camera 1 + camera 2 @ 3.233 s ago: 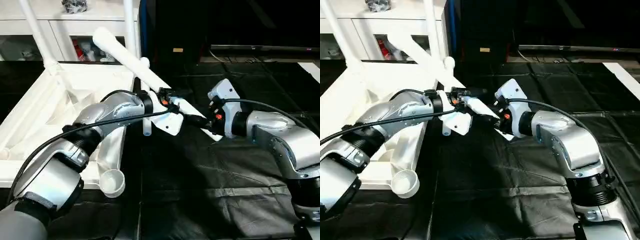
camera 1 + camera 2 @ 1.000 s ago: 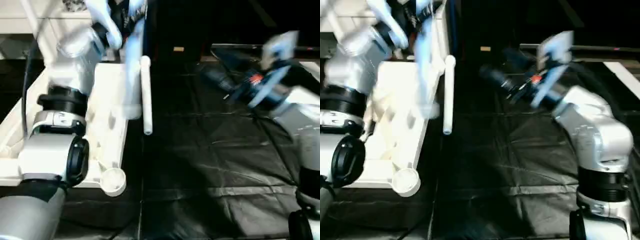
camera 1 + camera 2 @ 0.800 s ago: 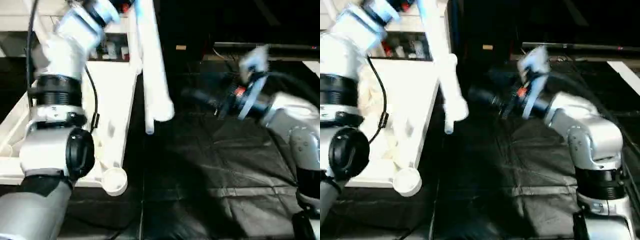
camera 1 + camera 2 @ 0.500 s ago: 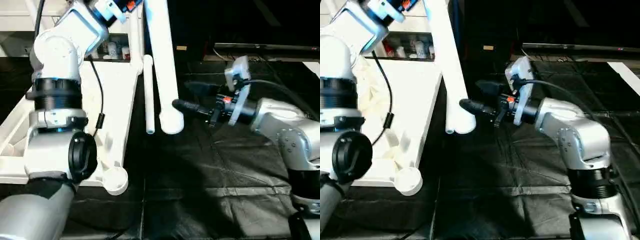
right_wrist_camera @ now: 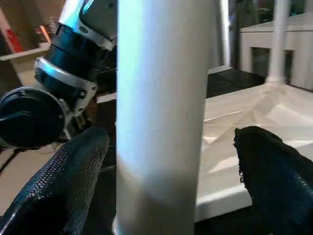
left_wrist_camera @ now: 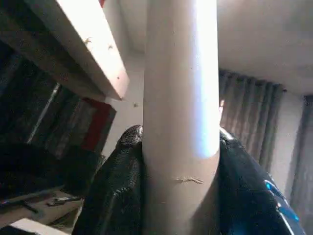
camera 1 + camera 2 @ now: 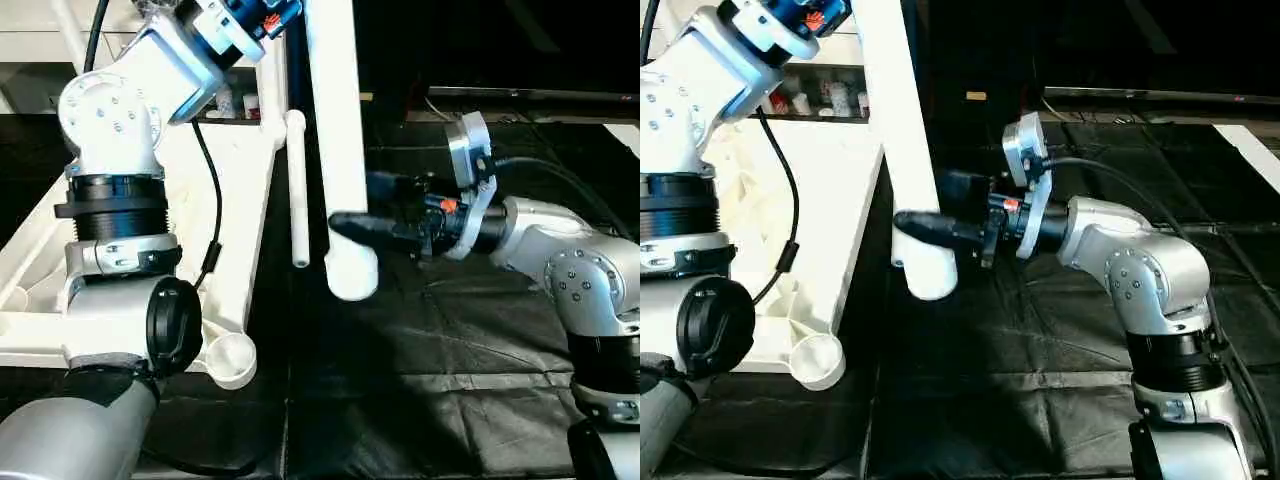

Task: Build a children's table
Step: Pick table leg

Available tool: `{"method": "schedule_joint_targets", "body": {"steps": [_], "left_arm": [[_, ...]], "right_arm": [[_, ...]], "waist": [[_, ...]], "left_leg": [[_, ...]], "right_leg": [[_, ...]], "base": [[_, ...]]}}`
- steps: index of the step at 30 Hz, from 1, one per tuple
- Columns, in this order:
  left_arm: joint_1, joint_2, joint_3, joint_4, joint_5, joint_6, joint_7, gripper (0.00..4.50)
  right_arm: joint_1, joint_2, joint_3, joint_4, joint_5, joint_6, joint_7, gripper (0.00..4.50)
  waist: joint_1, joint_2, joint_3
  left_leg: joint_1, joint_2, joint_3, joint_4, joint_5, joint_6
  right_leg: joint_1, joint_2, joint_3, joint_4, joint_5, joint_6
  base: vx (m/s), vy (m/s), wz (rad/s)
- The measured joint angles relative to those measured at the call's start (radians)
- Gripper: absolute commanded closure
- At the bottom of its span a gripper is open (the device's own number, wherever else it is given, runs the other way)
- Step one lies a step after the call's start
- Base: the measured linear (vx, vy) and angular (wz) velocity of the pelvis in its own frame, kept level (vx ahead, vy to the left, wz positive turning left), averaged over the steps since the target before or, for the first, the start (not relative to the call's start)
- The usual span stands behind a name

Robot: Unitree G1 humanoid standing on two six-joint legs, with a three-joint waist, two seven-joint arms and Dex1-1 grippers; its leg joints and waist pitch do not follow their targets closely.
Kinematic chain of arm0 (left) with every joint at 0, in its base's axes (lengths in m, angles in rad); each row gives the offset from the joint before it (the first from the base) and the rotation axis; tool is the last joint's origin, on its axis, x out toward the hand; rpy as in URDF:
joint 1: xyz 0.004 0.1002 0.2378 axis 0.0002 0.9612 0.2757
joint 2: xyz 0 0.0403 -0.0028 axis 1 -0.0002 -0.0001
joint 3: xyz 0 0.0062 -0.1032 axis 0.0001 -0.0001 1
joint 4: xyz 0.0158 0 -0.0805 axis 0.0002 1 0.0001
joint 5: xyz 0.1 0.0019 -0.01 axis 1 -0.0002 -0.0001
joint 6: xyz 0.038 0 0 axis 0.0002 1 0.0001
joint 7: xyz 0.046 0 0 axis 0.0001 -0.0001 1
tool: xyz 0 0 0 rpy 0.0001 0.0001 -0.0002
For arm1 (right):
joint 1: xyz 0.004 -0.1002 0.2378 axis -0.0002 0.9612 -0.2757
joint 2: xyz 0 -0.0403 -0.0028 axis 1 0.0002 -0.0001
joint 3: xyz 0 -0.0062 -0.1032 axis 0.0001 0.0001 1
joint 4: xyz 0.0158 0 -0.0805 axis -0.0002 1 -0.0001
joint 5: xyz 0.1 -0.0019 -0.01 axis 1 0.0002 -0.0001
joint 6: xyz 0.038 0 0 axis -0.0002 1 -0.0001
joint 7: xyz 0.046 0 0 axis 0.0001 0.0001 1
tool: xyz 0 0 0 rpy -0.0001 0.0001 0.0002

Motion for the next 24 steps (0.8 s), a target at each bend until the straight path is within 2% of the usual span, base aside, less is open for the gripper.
{"method": "schedule_joint_targets", "body": {"steps": [4, 5, 8, 10, 13, 16, 23, 24], "left_arm": [[0.004, -0.005, 0.000, -0.016, -0.015, 0.015, 0.000, 2.94], [0.007, -0.006, 0.000, -0.017, -0.020, 0.016, -0.001, 2.94], [0.026, -0.019, 0.000, -0.040, -0.049, 0.031, -0.002, 2.94], [0.026, -0.020, -0.001, -0.054, -0.052, 0.038, -0.002, 2.94], [0.026, -0.020, -0.001, -0.067, -0.059, 0.042, -0.002, 2.94], [0.026, -0.021, -0.001, -0.068, -0.059, 0.042, -0.002, 2.94], [0.027, -0.021, -0.001, -0.074, -0.068, 0.041, -0.002, 2.94], [0.027, -0.021, -0.001, -0.078, -0.069, 0.041, -0.002, 2.94]], "right_arm": [[0.010, 0.002, 0.016, -0.001, 0.011, 0.004, 0.003, 0.00], [0.012, 0.001, 0.016, -0.004, 0.017, 0.009, 0.008, 0.30], [0.028, -0.006, 0.018, -0.024, 0.032, 0.024, 0.034, 0.43], [0.038, -0.006, 0.020, -0.029, 0.035, 0.026, 0.042, 0.73], [0.041, -0.008, 0.022, -0.029, 0.036, 0.032, 0.045, 0.86], [0.043, -0.017, 0.035, -0.030, 0.046, 0.037, 0.059, 1.24], [0.049, -0.017, 0.052, -0.039, 0.056, 0.041, 0.069, 1.72], [0.049, -0.017, 0.052, -0.039, 0.056, 0.041, 0.069, 1.90]], "waist": [[0.001, 0.000, 0.000], [0.001, 0.000, 0.000], [0.003, 0.000, 0.000], [0.003, 0.000, 0.000], [0.002, 0.000, 0.000], [0.002, 0.000, 0.000], [0.002, 0.000, 0.000], [0.002, 0.000, 0.000]], "left_leg": [[0.000, 0.000, 0.000, 0.000, 0.000, 0.000], [0.000, 0.000, 0.000, 0.000, 0.000, 0.000], [0.000, 0.000, 0.000, 0.001, 0.000, 0.000], [0.000, 0.000, 0.000, 0.001, 0.000, 0.000], [0.000, 0.000, 0.000, 0.001, 0.001, 0.000], [0.000, 0.000, 0.000, 0.001, 0.001, 0.001], [0.000, 0.000, 0.000, 0.001, 0.002, 0.002], [0.000, 0.000, 0.000, 0.001, 0.002, 0.002]], "right_leg": [[0.000, 0.000, 0.000, 0.000, 0.000, 0.000], [0.000, 0.000, 0.000, 0.000, 0.000, 0.000], [0.000, 0.000, 0.000, 0.000, 0.001, 0.000], [0.000, 0.000, 0.000, 0.000, 0.001, 0.000], [0.000, 0.000, 0.000, 0.000, 0.001, 0.001], [0.001, 0.000, 0.000, 0.000, 0.002, 0.001], [0.001, 0.000, 0.000, 0.000, 0.002, 0.001], [0.001, 0.000, 0.000, 0.000, 0.003, 0.001]], "base": [[0.000, 0.000, 0.00], [0.000, 0.000, 0.00], [0.000, 0.000, 0.00], [0.000, 0.000, 0.00], [0.000, 0.000, 0.00], [0.000, 0.000, 0.00], [0.000, 0.000, 0.00], [0.000, 0.000, 0.00]]}}
